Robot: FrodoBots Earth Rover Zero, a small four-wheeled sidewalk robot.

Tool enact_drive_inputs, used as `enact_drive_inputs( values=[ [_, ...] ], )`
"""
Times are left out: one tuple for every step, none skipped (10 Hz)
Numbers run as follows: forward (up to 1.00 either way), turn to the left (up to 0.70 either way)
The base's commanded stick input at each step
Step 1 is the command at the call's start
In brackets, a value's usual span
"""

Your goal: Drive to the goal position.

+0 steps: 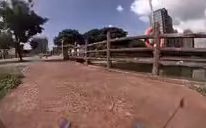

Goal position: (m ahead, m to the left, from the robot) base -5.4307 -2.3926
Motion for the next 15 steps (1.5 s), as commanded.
enact_drive_inputs(
  values=[
    [0.50,0.00],
    [0.50,0.06],
    [0.50,0.06],
    [0.50,0.00],
    [0.50,0.00],
    [0.50,0.00],
    [0.50,0.00],
    [0.50,0.00],
    [0.50,0.00],
    [0.50,0.00],
    [0.50,0.00],
    [0.50,0.00],
    [0.50,0.00],
    [0.50,0.02],
    [0.50,0.07]
  ],
)
